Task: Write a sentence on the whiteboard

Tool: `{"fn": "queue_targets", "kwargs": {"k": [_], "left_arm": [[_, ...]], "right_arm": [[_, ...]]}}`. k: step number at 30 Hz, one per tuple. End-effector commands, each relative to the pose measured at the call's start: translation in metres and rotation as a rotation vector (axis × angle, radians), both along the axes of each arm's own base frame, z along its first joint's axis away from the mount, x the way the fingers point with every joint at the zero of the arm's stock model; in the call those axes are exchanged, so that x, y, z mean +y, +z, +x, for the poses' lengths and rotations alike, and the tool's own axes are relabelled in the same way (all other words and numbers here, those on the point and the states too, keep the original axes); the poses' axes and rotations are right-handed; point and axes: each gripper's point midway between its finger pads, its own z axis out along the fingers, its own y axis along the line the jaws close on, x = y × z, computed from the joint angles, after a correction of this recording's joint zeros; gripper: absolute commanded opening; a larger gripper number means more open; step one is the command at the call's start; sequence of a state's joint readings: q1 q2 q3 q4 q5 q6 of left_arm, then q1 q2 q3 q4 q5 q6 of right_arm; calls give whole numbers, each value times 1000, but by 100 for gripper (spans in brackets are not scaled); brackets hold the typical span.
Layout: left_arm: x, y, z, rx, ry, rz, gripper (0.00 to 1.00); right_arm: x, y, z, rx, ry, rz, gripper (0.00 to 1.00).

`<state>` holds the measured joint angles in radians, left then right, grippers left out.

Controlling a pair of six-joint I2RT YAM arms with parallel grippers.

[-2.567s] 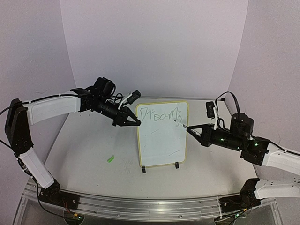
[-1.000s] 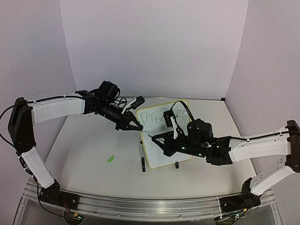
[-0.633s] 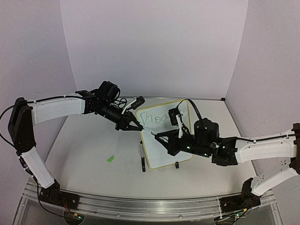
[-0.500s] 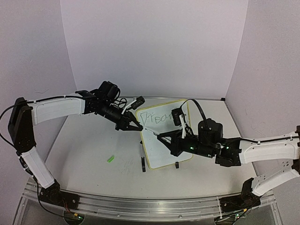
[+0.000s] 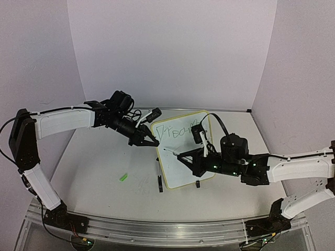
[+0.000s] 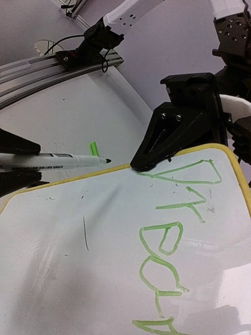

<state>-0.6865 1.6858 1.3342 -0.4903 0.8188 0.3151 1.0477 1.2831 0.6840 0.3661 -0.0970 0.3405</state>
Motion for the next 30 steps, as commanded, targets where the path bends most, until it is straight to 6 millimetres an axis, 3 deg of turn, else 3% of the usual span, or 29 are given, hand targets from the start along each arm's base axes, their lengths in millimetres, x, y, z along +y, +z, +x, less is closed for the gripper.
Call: {"fn": "queue_targets", "kwargs": {"k": [1, 18, 30], "left_arm": [[13, -31, -11, 34, 9, 130, 0], [13, -29, -12, 33, 7, 126, 0], [13, -30, -11, 37, 6, 126, 0]], "right_arm": [[-5, -6, 7, 2, -9, -8, 0], [-8, -10, 24, 7, -36, -11, 0], [1, -17, 28, 23, -11, -27, 0]]}}
